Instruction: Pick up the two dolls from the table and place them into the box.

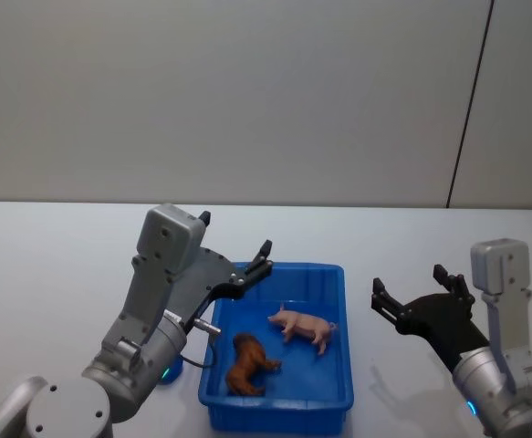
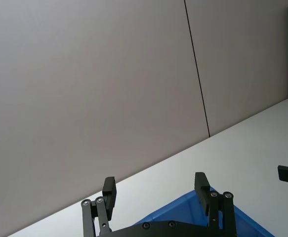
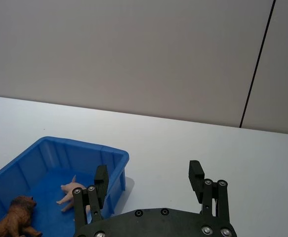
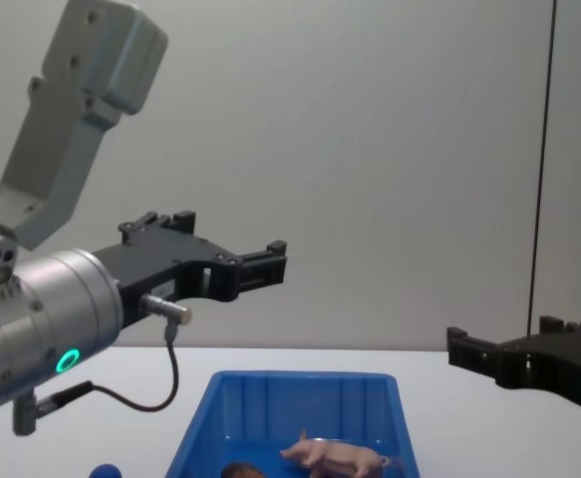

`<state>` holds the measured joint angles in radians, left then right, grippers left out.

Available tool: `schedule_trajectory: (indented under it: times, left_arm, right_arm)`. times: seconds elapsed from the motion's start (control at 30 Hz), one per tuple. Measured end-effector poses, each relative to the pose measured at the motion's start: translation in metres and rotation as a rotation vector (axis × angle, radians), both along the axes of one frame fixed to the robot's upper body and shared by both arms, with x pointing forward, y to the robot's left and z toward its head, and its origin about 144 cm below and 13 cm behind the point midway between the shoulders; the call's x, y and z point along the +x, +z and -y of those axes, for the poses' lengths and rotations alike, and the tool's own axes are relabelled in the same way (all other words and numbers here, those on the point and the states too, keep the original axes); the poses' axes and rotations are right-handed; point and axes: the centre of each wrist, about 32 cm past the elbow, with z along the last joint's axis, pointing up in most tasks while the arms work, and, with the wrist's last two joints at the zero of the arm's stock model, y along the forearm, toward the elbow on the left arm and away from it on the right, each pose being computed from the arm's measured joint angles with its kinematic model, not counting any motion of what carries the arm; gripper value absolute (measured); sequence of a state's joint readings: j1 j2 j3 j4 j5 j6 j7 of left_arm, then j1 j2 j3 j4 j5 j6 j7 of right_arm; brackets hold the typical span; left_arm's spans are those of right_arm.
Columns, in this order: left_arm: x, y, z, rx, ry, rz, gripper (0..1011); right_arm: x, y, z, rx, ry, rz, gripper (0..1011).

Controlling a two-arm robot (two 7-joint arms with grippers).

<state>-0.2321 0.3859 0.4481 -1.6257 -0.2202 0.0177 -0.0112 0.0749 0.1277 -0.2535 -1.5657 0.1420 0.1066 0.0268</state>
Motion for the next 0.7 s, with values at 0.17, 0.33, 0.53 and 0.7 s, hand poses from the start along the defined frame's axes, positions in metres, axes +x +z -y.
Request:
schedule_trajectory:
  times: [0.17,0.33,0.53,0.7]
  left_arm:
    - [-0.001,-0.002,-0.005,-0.014,0.013,-0.025,1001]
    - [-0.002,-0.006,-0.013,-0.034,0.035,-0.06,1001]
    - [-0.005,-0.011,-0.021,-0.048,0.064,-0.101,1001]
    - [-0.007,-0.016,-0.03,-0.057,0.091,-0.14,1002]
  right_arm:
    - [-0.001,0.0,0.002,0.002,-0.007,0.001,1001]
    - [-0.002,0.0,0.003,0.003,-0.011,0.001,1001]
    - [-0.003,0.0,0.004,0.003,-0.014,0.002,1001]
    - [-0.003,0.0,0.004,0.004,-0.016,0.003,1001]
